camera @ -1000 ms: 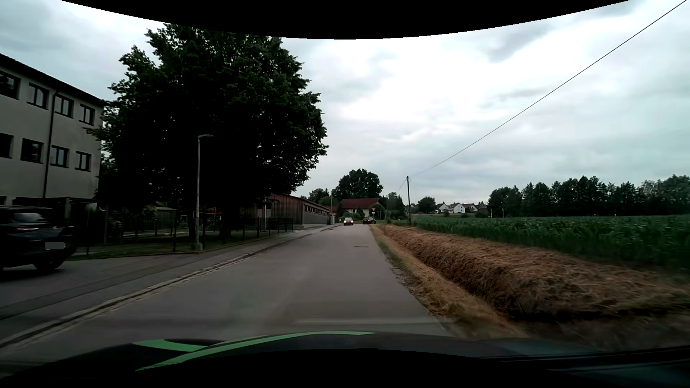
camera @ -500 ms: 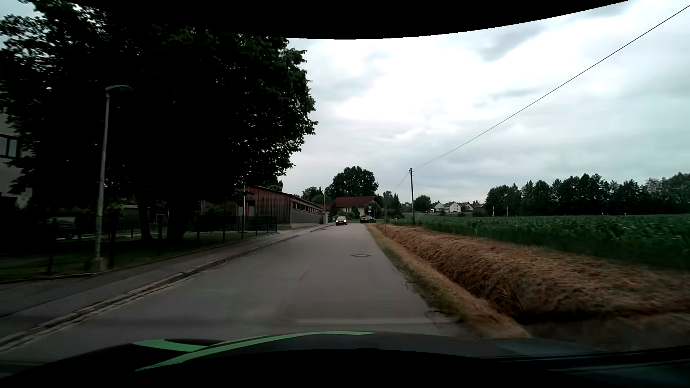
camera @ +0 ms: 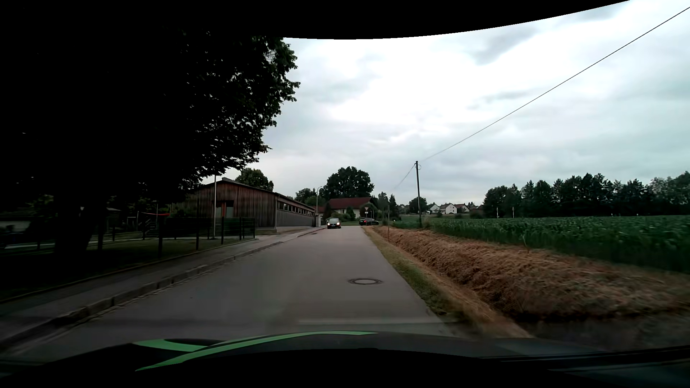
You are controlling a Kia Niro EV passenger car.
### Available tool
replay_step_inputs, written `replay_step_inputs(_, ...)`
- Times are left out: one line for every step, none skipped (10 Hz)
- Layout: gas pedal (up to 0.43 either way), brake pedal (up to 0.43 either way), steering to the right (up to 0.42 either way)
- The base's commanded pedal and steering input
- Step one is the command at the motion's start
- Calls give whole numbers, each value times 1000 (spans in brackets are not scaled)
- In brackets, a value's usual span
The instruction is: Follow the waypoints while adhering to traffic rules and regulations
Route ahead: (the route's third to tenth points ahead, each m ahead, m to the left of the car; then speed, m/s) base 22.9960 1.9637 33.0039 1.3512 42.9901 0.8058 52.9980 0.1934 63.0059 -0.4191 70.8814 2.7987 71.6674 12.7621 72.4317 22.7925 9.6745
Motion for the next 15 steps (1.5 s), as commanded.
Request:
replay_step_inputs(79,0,11)
replay_step_inputs(47,0,8)
replay_step_inputs(47,0,8)
replay_step_inputs(47,0,7)
replay_step_inputs(47,0,8)
replay_step_inputs(47,0,8)
replay_step_inputs(47,0,8)
replay_step_inputs(47,0,8)
replay_step_inputs(47,0,8)
replay_step_inputs(47,0,9)
replay_step_inputs(47,0,8)
replay_step_inputs(47,0,9)
replay_step_inputs(47,0,8)
replay_step_inputs(47,0,9)
replay_step_inputs(47,0,9)
